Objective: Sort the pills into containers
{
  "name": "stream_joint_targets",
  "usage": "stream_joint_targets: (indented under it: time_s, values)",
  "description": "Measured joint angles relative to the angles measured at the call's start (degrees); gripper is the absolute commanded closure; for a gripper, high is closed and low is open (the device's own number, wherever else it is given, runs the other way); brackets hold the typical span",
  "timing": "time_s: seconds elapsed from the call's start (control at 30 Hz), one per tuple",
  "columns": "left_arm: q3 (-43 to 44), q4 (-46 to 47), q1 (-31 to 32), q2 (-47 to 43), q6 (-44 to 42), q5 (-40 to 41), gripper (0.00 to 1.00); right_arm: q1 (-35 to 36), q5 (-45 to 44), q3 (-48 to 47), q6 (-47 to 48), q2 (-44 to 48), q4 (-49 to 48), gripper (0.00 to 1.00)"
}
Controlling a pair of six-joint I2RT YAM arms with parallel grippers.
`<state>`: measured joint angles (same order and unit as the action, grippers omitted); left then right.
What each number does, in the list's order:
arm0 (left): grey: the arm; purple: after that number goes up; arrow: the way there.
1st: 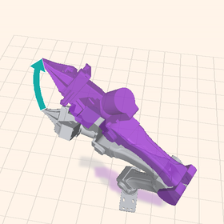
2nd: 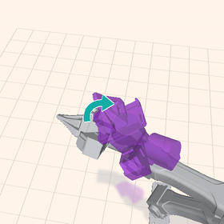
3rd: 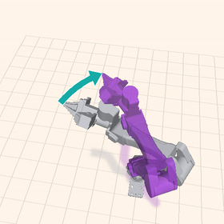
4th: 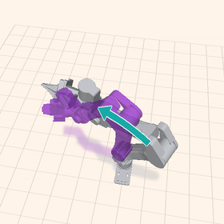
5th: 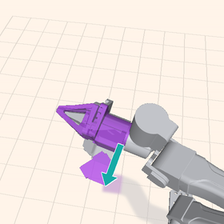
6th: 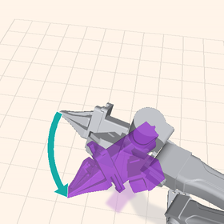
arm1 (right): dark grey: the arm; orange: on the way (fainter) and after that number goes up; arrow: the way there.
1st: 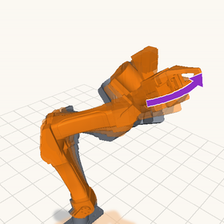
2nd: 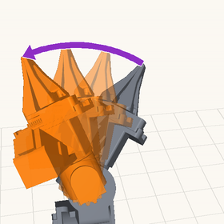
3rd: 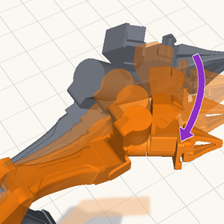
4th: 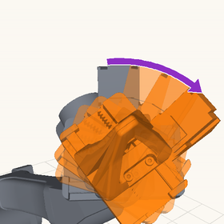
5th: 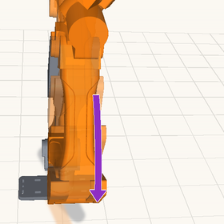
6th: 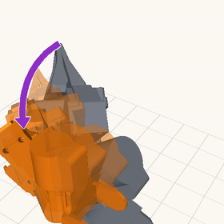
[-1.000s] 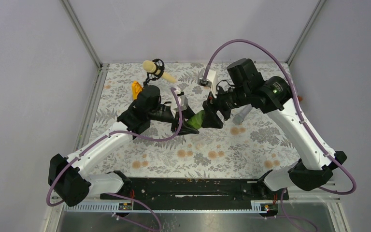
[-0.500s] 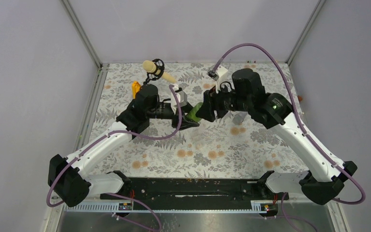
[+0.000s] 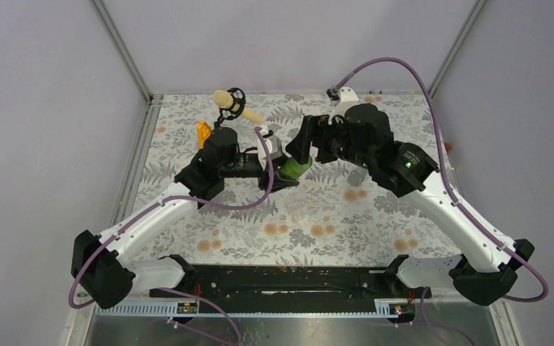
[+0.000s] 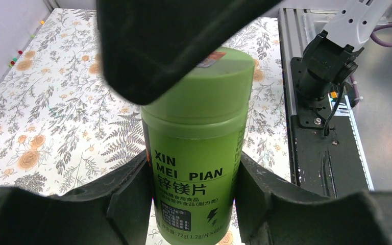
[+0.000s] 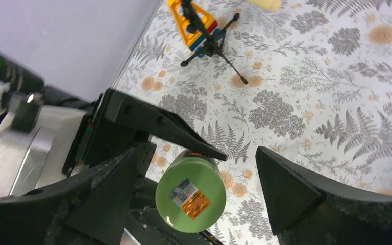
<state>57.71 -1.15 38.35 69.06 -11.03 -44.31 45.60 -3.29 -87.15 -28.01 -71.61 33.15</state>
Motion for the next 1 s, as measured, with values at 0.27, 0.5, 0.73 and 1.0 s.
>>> stream_joint_targets:
  time_s: [0.27,0.5,0.73,1.0]
  values:
    - [0.00,-0.55,0.04,0.00,-0.59,-1.88,1.00,-2.19,15.10,-3.74,15.47,0.81,4.98,0.11]
    - [0.00,-0.92,0.04,0.00,-0.59,-5.09,1.00,-2.25,22.47,-12.79,26.01,-2.08,13.79,0.16]
    - [0.02,-0.90,0.04,0.00,-0.46,-6.91,1.00,-2.25,25.49,-15.15,31.32,-6.69,20.20,0.15]
    - [0.02,-0.90,0.07,-0.35,0.35,-7.93,1.00,-2.51,26.03,-16.39,33.77,-7.72,22.43,0.51]
